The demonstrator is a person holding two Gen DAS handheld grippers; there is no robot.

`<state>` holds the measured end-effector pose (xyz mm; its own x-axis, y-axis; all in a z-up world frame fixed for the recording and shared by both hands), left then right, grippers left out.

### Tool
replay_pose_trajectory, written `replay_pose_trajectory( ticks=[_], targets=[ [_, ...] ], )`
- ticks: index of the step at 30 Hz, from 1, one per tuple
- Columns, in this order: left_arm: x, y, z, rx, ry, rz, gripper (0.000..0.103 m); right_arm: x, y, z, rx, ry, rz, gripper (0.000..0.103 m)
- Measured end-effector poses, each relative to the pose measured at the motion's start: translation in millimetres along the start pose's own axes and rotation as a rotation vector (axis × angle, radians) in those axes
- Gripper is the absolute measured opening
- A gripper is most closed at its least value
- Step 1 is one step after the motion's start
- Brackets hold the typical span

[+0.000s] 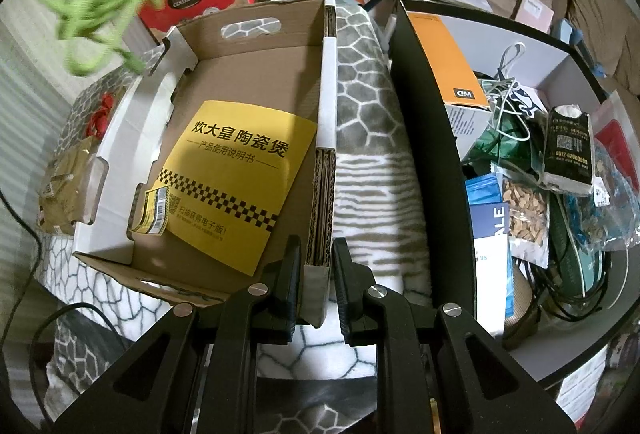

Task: Organize objects
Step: 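Carry the green cord into the box and open the left tool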

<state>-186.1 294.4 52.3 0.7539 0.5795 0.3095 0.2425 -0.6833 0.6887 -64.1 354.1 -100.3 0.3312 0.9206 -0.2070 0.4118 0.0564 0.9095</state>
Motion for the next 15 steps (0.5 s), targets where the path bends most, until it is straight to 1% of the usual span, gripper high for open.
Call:
replay_pose_trajectory(
  ticks=[3,8,11,15],
  targets=[
    [-3,-27,2,-0.037,0.009,0.01,0.003,0,0,0,-0.001,0.002,0.003,0.017],
    [-11,-62,11,-0.063,0.031,0.023,0.003,0,-1,0,-0.001,0.002,0.003,0.017],
    [-18,-82,24,-0.087,0.055,0.043,0.003,1,0,0,0.0,0.004,0.005,0.017],
    [-29,-102,43,-0.132,0.088,0.024,0.004,-1,-2,0,0.0,0.004,0.007,0.017]
  ],
)
Point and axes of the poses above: each gripper's, at about its wrist camera, not at the fingertips, and y roughly against the way its jaws point, x to its right, z to its underside, the point moved 8 cm from there along -y, roughly the way its jaws point, and after that the axes turned 14 degrees about -y, right-handed, at the moved point
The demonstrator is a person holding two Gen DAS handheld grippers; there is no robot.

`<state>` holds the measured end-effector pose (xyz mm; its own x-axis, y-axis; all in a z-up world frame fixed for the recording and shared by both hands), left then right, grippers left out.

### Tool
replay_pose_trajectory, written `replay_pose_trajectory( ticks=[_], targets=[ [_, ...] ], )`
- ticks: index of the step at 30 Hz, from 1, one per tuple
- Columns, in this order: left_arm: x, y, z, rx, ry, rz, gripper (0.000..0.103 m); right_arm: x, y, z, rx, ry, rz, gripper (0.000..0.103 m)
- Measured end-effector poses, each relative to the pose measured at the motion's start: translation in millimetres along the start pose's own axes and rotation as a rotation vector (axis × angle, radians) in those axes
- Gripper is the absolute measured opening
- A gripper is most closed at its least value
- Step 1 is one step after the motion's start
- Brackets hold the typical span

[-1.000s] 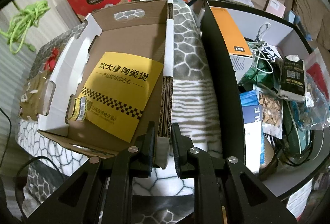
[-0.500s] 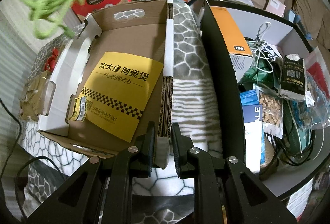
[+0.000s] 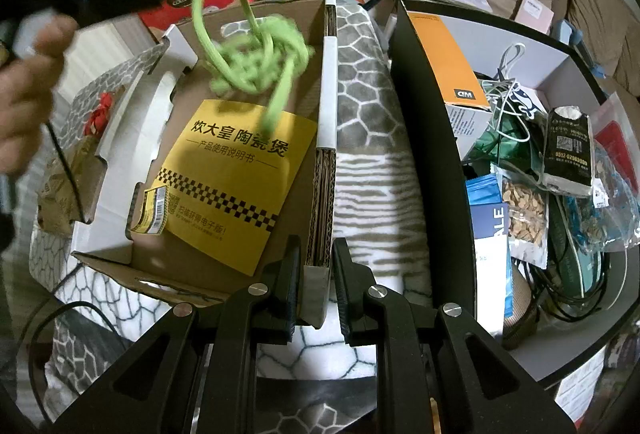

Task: Organize objects
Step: 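Carry the green cord into the box and open the left tool, then grasp the red cable bundle with the left tool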

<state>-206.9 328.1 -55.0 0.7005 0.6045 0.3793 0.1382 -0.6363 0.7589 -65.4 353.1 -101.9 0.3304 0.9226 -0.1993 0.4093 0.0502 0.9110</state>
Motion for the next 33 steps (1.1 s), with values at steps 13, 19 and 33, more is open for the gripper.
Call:
replay_pose_trajectory(
  ticks=[13,19,33],
  targets=[
    [-24,2,38,-0.078,0.094,-0.037,0.073,0,-1,-1,0.0,-0.006,-0.005,0.017],
    [-19,30,35,-0.043,0.134,0.014,0.088,-1,-1,-1,0.001,-0.006,-0.004,0.017],
    [-59,121,51,0.003,0.093,-0.118,0.088,-2,0,-1,0.004,-0.007,-0.001,0.018]
  ],
)
Point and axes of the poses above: each gripper's, at about its wrist camera, not at the fingertips, and y roughly against the way its jaws point, x to its right, z to its underside, the point moved 8 cm from there along -y, roughly the way its jaws point, and after that the axes turned 14 degrees about -y, right-handed, at the moved point
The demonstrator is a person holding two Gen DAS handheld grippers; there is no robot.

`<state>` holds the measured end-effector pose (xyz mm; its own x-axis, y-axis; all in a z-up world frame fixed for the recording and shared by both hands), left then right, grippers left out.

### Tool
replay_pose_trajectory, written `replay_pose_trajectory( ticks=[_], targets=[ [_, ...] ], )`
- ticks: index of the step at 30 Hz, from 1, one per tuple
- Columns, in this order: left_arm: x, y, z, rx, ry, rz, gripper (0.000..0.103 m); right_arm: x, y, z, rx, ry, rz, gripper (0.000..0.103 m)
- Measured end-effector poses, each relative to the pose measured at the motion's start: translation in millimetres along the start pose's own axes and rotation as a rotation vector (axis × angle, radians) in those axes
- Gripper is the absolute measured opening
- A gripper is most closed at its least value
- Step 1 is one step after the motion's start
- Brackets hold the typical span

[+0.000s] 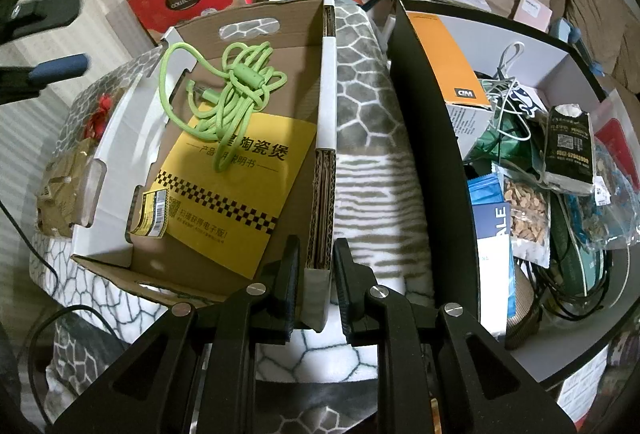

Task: Organize objects
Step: 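Grasp the red cable bundle with the left tool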

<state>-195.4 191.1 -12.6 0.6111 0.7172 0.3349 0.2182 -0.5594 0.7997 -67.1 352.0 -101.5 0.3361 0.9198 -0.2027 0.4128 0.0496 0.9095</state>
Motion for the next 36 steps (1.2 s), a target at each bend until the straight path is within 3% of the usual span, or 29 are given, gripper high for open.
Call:
replay_pose_trajectory(
  ticks=[10,18,21,32,36],
  targets=[
    [-82,29,32,-0.003,0.066,-0.136,0.088,-1,-2,-1,-0.002,0.0,0.002,0.019],
    [-145,19,58,-0.062,0.143,-0.22,0.088,-1,-3,-1,-0.002,-0.002,-0.001,0.019],
    [-155,5,66,-0.094,0.16,-0.225,0.081,-1,-3,-2,-0.002,-0.001,-0.001,0.019],
    [-162,-37,78,-0.178,0.145,-0.251,0.036,0,-5,-2,-0.004,-0.001,0.002,0.019],
    [-161,-39,78,-0.171,0.134,-0.261,0.028,1,-6,-3,-0.004,-0.002,0.002,0.019]
  ],
)
Point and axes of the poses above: each gripper's, at about its wrist camera, not at the fingertips, and y roughly against the way its jaws point, x to its right, z to its underside, the point moved 8 cm from there along -y, roughly the way its jaws point, and after that the axes turned 14 degrees about -y, right-handed, at the moved point
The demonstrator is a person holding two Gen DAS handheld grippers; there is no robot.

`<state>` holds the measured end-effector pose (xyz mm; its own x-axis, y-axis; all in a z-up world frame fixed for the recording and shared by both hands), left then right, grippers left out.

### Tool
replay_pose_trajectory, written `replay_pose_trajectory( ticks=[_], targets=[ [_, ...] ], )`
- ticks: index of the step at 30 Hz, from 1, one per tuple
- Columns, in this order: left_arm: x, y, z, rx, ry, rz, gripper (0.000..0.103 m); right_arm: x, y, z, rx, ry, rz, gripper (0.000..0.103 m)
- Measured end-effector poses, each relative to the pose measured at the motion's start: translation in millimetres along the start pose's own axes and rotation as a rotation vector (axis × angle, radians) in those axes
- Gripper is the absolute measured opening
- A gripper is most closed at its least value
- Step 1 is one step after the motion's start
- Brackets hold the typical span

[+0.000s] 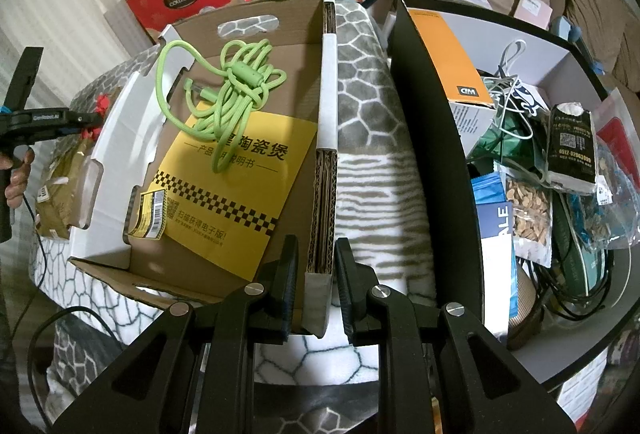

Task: Organize objects
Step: 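Grasp the red cable bundle with the left tool, then carry the red cable bundle into the box and release it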

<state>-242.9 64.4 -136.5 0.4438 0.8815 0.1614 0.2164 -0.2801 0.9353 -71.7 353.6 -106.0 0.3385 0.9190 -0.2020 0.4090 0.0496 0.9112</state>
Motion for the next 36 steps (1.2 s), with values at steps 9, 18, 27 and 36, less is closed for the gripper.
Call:
replay_pose_trajectory(
  ticks=[9,18,27,36],
  targets=[
    [0,24,-11,0.082,0.004,-0.002,0.024,2,-3,-1,-0.002,0.003,0.008,0.019],
    [59,72,-33,0.186,-0.094,0.099,0.024,0,-3,0,0.004,0.021,0.024,0.019],
    [148,67,-57,0.158,-0.217,0.179,0.024,-2,-2,0,0.003,0.019,0.023,0.019],
    [186,22,-70,0.059,-0.262,0.092,0.024,-4,-2,1,0.0,0.012,0.015,0.02]
  ],
)
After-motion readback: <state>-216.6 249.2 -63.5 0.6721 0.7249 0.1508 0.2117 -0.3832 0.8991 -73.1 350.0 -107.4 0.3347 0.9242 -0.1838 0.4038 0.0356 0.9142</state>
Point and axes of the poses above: each gripper's, at about its wrist camera, not at the fingertips, and y roughly against the way its jaws point, x to its right, z to its underside, the point moved 8 cm from there along -y, roughly the way its jaws point, and after that the axes turned 14 degrees about -y, right-handed, at the moved point
